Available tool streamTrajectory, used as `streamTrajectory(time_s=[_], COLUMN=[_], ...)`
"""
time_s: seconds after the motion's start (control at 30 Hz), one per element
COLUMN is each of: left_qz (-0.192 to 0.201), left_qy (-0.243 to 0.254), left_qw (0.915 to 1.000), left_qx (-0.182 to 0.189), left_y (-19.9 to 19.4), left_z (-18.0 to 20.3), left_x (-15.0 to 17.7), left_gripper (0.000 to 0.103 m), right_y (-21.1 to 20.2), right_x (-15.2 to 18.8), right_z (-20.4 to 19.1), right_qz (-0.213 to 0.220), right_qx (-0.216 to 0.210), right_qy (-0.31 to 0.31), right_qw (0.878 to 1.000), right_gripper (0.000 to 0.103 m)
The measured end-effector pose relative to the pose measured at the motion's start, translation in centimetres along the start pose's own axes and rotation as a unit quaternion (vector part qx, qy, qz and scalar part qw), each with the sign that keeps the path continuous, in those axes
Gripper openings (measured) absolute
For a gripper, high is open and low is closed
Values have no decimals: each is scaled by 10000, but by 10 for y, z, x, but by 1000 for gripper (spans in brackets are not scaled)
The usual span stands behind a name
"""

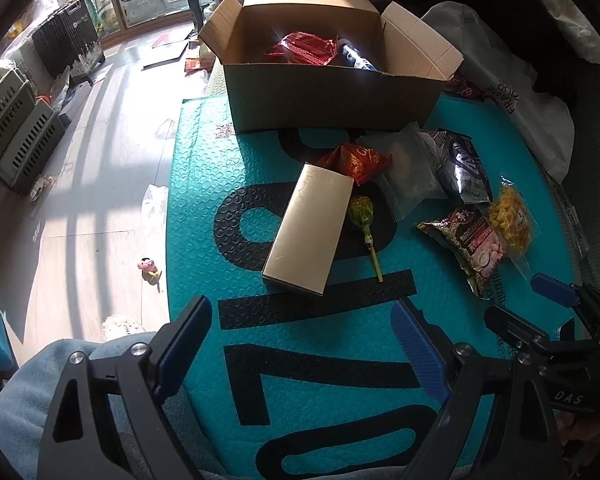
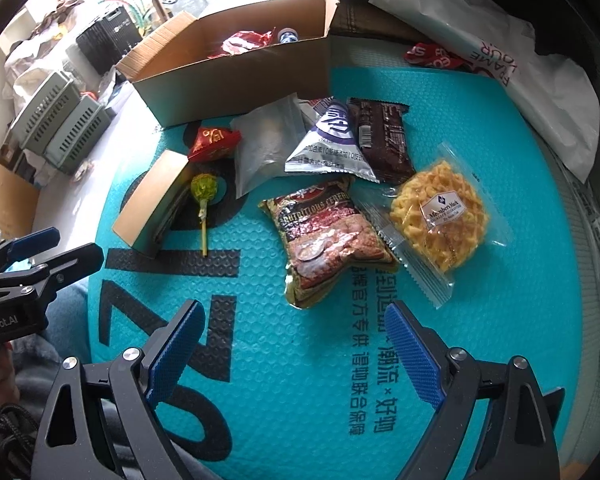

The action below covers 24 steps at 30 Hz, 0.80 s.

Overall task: Organize snacks
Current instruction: 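Withdraw both tools from the box back toward the remaining snacks, then grasp the tan paper box with the left tool while the right tool grasps the cereal packet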

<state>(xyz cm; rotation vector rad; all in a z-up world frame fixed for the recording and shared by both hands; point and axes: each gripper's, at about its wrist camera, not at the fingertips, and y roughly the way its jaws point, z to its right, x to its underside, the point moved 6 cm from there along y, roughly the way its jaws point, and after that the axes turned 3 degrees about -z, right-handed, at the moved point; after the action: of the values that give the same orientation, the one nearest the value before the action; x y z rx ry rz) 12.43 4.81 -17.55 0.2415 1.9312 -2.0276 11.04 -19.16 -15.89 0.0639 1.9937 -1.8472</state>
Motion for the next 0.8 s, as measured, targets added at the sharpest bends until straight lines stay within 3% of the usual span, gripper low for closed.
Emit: streamTrajectory(time_s=[0.37,0.8], left_qz=[-252,-581], left_qy=[30,-253], left_qw=[9995,9978], left_qx=[-162,-176], left_y=[46,83], left_z=[0,-7], left_x=[-32,-37], left_gripper=[92,91], right_y=[31,63], right_x=[-28,-49], right_z=[5,6], right_qz=[-66,-322], right_qx=[214,265], right_qy=[-152,-481], right_qw=[9996,9980], right_gripper=[92,92])
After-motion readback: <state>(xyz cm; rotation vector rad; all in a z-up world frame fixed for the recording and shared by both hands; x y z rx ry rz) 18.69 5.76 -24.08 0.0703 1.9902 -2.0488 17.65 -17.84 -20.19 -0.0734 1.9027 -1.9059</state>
